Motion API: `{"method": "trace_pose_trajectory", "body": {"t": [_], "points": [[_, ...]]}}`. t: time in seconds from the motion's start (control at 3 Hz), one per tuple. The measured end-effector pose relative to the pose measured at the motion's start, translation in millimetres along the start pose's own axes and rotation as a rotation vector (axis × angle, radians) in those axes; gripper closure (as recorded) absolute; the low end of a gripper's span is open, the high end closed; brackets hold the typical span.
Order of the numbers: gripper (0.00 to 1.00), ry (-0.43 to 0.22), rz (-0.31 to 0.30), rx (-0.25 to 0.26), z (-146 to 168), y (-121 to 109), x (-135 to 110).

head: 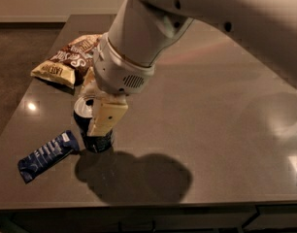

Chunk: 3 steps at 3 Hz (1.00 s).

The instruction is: Move pepsi can near rxbar blueberry

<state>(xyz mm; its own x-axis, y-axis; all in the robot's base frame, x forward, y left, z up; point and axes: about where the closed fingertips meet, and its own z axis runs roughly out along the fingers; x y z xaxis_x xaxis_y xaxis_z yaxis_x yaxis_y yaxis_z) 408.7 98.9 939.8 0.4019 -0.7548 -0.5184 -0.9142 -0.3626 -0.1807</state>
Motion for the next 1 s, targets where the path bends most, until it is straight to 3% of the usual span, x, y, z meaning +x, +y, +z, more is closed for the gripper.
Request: {"method": "trace_pose_trajectory", "body": {"t": [0.33,1.0], "points": [[0.87,0.015,-0.012,-0.023,11.5,3.1,-2.0],[0.40,0.035,-0.015,-0.061,31.6,5.3,-2.3]]}}
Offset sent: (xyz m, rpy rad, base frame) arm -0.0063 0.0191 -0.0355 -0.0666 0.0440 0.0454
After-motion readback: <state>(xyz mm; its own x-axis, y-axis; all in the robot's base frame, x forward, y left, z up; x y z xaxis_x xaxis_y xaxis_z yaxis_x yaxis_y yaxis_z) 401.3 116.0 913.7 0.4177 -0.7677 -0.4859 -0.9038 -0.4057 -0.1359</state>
